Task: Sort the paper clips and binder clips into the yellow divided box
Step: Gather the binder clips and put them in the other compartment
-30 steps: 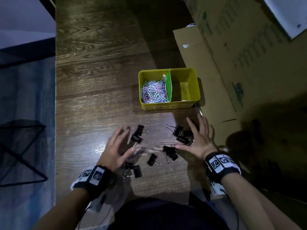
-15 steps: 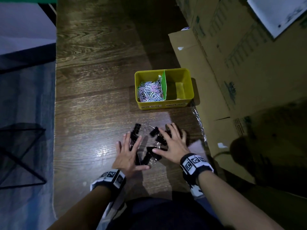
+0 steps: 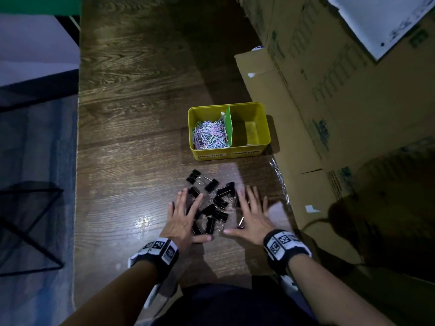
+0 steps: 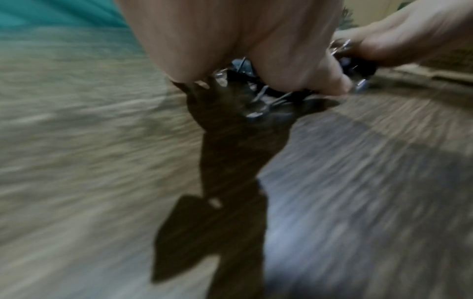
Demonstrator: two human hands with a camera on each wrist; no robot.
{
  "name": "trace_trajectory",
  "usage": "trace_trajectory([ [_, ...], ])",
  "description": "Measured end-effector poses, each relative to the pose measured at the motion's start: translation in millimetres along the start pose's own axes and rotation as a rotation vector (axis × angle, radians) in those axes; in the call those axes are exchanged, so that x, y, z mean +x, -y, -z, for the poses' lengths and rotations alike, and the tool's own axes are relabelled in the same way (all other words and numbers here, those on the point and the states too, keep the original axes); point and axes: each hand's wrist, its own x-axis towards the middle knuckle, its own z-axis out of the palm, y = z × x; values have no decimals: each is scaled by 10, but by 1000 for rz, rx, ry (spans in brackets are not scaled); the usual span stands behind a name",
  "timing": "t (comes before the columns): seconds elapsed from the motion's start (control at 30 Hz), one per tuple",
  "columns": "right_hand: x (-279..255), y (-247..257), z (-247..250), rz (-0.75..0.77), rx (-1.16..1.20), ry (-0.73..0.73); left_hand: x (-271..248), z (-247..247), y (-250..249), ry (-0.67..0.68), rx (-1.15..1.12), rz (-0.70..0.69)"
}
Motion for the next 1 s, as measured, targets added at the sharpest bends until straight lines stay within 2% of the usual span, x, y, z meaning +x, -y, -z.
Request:
trace_trajectory([
  [0.07,43,113,-65,29,-34,4,38,-9,-126,7,-23,-27],
  [0.17,53,174,-71,37,49,-45,69,6,-196,-15,-136,-79],
  [0.27,-21,103,-1,11,185,-165,21,81,-123,-130,-270,-80],
  [0.37,-98,12,84,-81,191,-217,-75,177,27,-217,-321,-12],
  [0.53,-50,90,75,-138,272,-251,-241,188,65,-107,-312,-5],
  [0.6,-29,141,78,-143,312,-280,-241,133,25,-110,-323,1],
  [0.83,-112,117,198,-129,542,-227,-225,146,-5,-122,-349,26],
  [1.0,-215,-56,253,-205,825,-127,-316,188,170,-132,-437,-58],
])
